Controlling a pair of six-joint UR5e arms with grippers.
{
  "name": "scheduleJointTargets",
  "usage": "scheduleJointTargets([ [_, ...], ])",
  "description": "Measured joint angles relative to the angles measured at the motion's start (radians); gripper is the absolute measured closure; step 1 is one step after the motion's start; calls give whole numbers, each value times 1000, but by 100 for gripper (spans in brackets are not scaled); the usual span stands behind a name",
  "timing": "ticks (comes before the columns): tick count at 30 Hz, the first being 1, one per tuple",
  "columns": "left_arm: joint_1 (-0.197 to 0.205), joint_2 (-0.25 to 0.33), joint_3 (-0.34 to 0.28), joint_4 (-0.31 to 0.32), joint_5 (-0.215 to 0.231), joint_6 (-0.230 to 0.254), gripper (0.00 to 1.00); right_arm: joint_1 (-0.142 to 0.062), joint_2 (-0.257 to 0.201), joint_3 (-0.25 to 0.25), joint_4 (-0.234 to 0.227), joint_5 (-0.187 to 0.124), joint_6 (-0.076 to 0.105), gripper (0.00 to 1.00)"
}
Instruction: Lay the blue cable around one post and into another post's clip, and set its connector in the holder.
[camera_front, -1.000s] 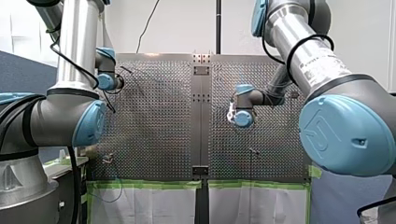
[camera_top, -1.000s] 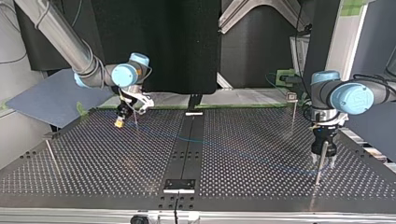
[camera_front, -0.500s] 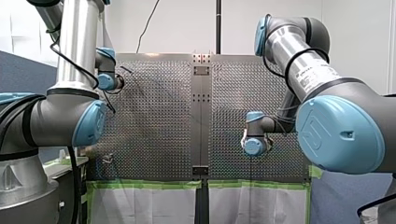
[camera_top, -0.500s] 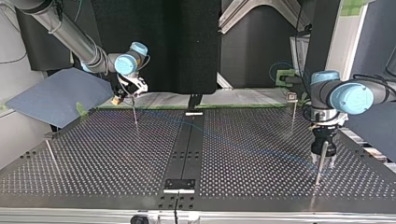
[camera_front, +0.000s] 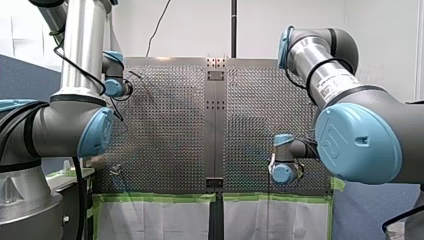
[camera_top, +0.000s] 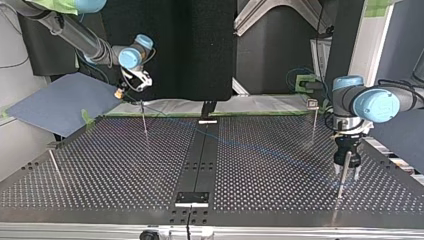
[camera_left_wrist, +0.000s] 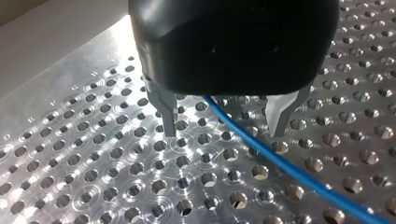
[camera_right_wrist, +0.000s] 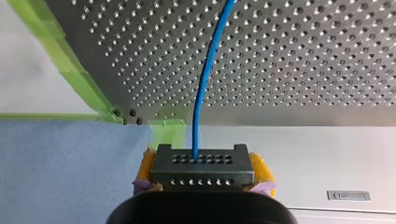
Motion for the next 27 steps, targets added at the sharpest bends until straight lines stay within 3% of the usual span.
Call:
scheduleJointTargets([
  [8, 0, 0, 0, 0, 0, 1, 6, -24, 1, 72, -72, -70, -25, 100],
  [17, 0, 0, 0, 1, -1, 1, 6, -28, 1, 150, -150, -147, -65, 100],
  [24, 0, 0, 0, 1, 0, 1, 6, -35, -28, 207, -204, -201, -57, 100],
  [27, 0, 0, 0, 2, -1, 1, 6, -38, -55, 236, -199, -220, -50, 100],
])
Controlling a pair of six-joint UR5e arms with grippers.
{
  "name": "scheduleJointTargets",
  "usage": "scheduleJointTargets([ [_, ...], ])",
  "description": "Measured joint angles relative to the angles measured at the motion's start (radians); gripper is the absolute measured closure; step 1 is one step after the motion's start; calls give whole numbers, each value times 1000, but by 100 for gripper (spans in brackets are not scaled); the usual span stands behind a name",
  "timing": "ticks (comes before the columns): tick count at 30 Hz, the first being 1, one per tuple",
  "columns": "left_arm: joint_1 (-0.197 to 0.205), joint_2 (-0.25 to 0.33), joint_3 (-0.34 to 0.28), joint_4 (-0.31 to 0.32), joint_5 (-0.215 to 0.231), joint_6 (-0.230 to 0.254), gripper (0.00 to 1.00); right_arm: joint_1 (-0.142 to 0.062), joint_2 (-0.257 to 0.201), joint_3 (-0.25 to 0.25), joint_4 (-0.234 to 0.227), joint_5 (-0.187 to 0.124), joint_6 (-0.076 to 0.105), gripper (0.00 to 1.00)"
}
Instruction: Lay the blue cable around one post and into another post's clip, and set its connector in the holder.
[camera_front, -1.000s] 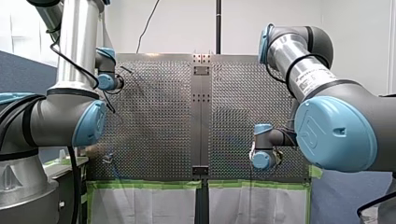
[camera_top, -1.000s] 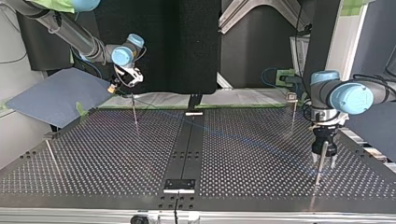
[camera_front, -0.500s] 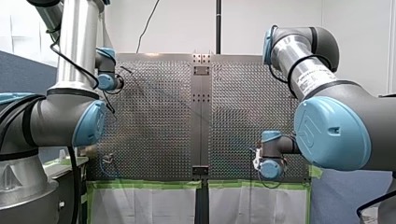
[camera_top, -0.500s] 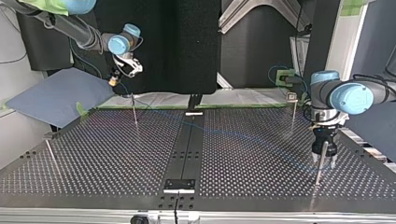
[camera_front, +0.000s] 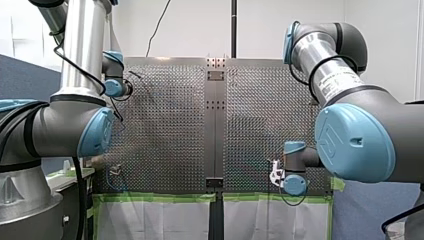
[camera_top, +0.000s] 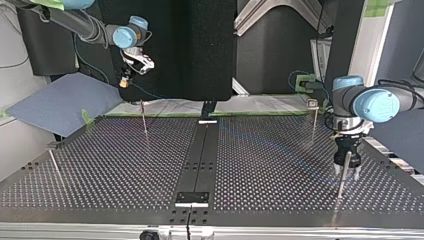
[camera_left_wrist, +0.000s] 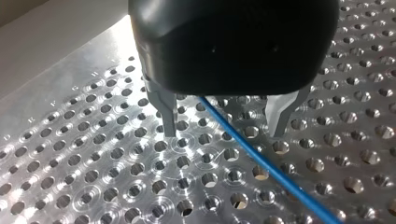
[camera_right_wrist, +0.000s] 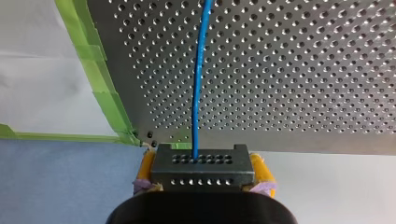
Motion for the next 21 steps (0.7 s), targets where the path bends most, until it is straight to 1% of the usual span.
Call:
scheduleJointTargets([
  [3, 0, 0, 0, 1, -1, 0, 6, -3, -29, 28, 22, -21, 15, 100],
  [5, 2, 0, 0, 1, -1, 0, 6, -6, -48, 38, 40, -36, 19, 100],
  [8, 3, 0, 0, 2, -1, 0, 6, -8, -75, 45, 66, -47, 16, 100],
  [11, 3, 0, 0, 2, -1, 0, 6, -12, -101, 51, 86, -48, 13, 100],
  [13, 3, 0, 0, 2, -1, 0, 6, -16, -117, 52, 87, -47, 14, 100],
  [15, 3, 0, 0, 1, -1, 0, 6, -22, -128, 53, 77, -47, 15, 100],
  [18, 2, 0, 0, 1, 0, 0, 6, -32, -120, 54, 57, -48, 22, 100],
  [21, 1, 0, 0, 1, 0, 0, 6, -44, -103, 54, 35, -52, 37, 100],
])
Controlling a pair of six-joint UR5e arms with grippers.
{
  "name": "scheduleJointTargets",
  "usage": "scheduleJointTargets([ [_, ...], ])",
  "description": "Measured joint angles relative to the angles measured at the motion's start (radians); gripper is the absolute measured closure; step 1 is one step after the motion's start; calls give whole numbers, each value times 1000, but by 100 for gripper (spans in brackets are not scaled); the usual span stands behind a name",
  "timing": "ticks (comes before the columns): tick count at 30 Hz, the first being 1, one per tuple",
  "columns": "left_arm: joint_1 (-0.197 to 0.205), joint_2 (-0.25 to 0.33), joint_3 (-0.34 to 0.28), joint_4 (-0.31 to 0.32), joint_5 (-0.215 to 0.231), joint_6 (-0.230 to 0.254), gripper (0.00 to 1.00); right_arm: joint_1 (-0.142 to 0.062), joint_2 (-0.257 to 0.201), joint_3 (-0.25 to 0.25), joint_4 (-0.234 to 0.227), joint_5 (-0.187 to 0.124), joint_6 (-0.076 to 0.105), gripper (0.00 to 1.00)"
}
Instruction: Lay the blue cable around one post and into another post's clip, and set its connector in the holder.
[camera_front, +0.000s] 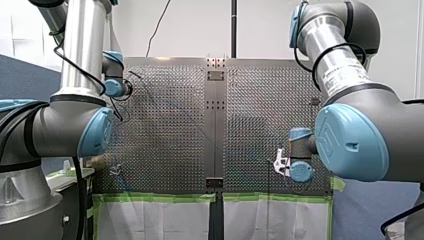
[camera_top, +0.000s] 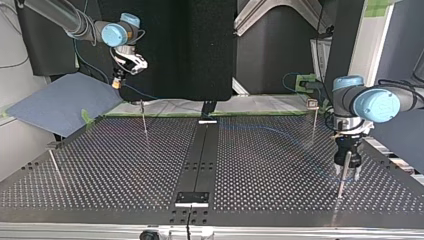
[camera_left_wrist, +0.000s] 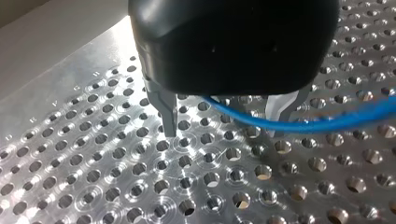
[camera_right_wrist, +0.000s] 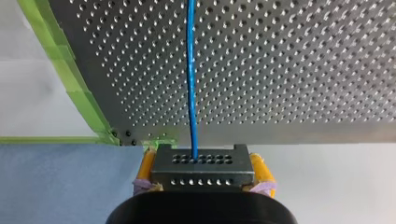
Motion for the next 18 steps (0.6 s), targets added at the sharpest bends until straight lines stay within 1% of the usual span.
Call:
scheduleJointTargets([
  [2, 0, 0, 0, 0, 0, 0, 6, -11, 17, 0, -17, -8, 12, 100],
  [5, -1, 0, 0, -1, 0, 0, 6, -25, 40, -3, -41, -18, 23, 100],
  [10, -2, 0, 0, -1, 0, 3, 6, -48, 82, -19, -74, -23, 33, 100],
  [13, -2, 0, 0, -2, 0, 3, 6, -69, 108, -29, -93, -33, 39, 100],
  [15, -2, 0, 0, -3, -1, 3, 6, -84, 124, -37, -107, -44, 47, 100],
  [18, -1, 0, 0, -3, -1, 3, 6, -107, 149, -49, -130, -67, 68, 100],
])
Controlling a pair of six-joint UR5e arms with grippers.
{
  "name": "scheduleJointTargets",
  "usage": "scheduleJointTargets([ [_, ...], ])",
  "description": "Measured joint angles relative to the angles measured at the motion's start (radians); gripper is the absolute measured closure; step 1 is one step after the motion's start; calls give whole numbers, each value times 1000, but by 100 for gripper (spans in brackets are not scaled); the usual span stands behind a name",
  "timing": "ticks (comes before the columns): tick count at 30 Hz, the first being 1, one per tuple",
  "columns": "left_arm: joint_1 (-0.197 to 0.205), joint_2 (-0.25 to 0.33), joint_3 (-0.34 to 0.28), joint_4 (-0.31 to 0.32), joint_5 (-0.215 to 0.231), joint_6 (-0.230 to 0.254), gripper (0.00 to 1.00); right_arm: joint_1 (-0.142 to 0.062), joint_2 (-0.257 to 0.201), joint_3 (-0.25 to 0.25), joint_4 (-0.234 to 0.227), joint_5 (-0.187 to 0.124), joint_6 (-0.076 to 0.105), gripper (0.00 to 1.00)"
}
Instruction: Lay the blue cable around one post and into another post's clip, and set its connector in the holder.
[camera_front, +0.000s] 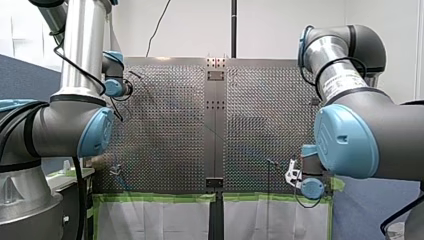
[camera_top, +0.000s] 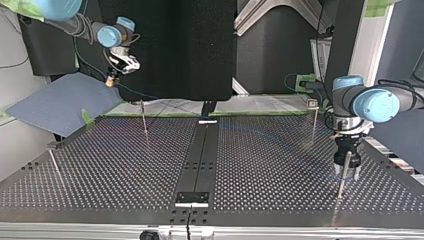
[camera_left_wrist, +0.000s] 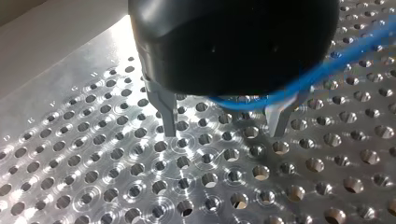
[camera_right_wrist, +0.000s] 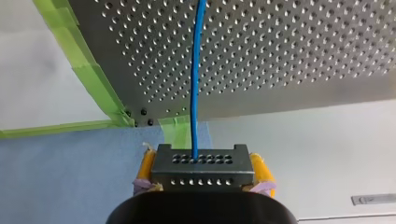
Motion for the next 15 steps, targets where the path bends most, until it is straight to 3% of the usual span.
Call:
scheduleJointTargets([
  [9, 0, 0, 0, 1, 0, 0, 6, -81, 81, -31, -33, -81, 71, 100],
  [12, 0, 0, 0, 1, 0, 0, 6, -106, 107, -36, -32, -103, 83, 100],
  [15, 0, 0, 0, 1, 0, 0, 6, -118, 130, -46, -31, -111, 91, 100],
])
